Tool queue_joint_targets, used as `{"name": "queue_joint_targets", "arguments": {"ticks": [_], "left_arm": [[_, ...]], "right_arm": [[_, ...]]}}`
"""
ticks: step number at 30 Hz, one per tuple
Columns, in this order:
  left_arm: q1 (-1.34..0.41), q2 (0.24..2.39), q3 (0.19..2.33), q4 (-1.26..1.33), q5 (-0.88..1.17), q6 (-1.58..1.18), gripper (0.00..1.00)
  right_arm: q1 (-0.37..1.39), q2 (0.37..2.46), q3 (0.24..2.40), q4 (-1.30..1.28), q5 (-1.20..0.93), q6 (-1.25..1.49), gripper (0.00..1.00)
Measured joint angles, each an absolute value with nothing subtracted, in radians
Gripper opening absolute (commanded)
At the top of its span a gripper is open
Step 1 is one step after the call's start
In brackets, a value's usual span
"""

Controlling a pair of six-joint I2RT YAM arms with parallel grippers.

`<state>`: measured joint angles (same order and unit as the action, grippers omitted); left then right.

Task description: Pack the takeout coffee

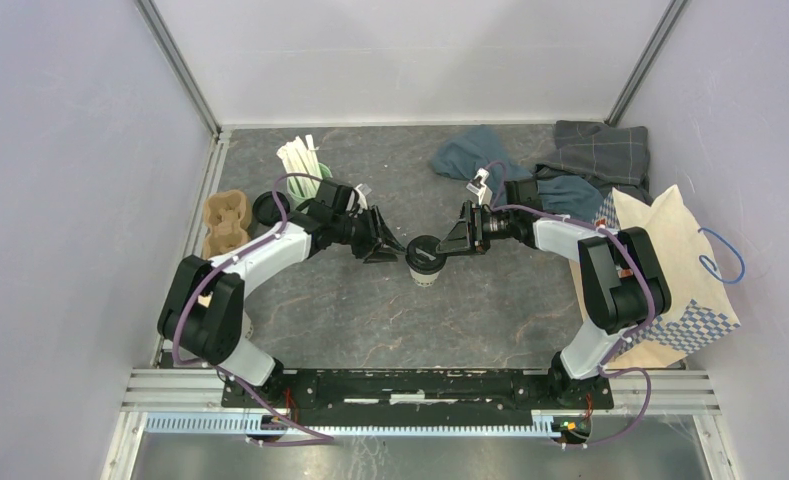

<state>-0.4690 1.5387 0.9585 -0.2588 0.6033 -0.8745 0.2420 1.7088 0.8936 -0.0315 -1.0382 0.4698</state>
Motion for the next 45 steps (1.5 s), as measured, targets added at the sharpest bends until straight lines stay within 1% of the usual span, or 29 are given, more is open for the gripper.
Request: {"name": "queue_joint_targets", "arguments": {"ticks": [3,15,20,26,32,34,38,40,45], "left_arm": [[-0.469,1.539,0.958,-0.260,0.603,-0.876,0.39],[-0.485,1.561,0.958,-0.255,0.604,-0.877,0.39],[-0.493,1.583,0.964,-0.259,0.604,-0.878,0.31],[-0.505,1.602,1.004,-0.313,0.570,-0.874,0.30],[-0.507,1.619,0.998,-0.287,0.569,-0.873,0.27],[-0.507,1.618,0.984,-0.270,0.569,-0.872,0.29],[-0.513,1.591,0.986,-0.269,0.546,-0.857,0.36],[-0.518,1.585,1.003,-0.300,0.522,-0.841,0.40],[-0.522,1.586,1.089,-0.417,0.483,-0.828,0.53]], "right_arm": [[0.242,1.710,0.894,-0.031,-1.039,0.470,0.70],[0.242,1.710,0.894,-0.031,-1.039,0.470,0.69],[0.242,1.713,0.894,-0.026,-1.042,0.472,0.65],[0.241,1.726,0.876,0.019,-1.061,0.486,0.63],[0.226,1.736,0.827,0.090,-1.103,0.521,0.63],[0.224,1.736,0.825,0.097,-1.110,0.526,0.65],[0.224,1.736,0.834,0.083,-1.107,0.525,0.71],[0.224,1.734,0.846,0.063,-1.097,0.518,0.75],[0.224,1.715,0.865,0.012,-1.063,0.508,0.80]]}}
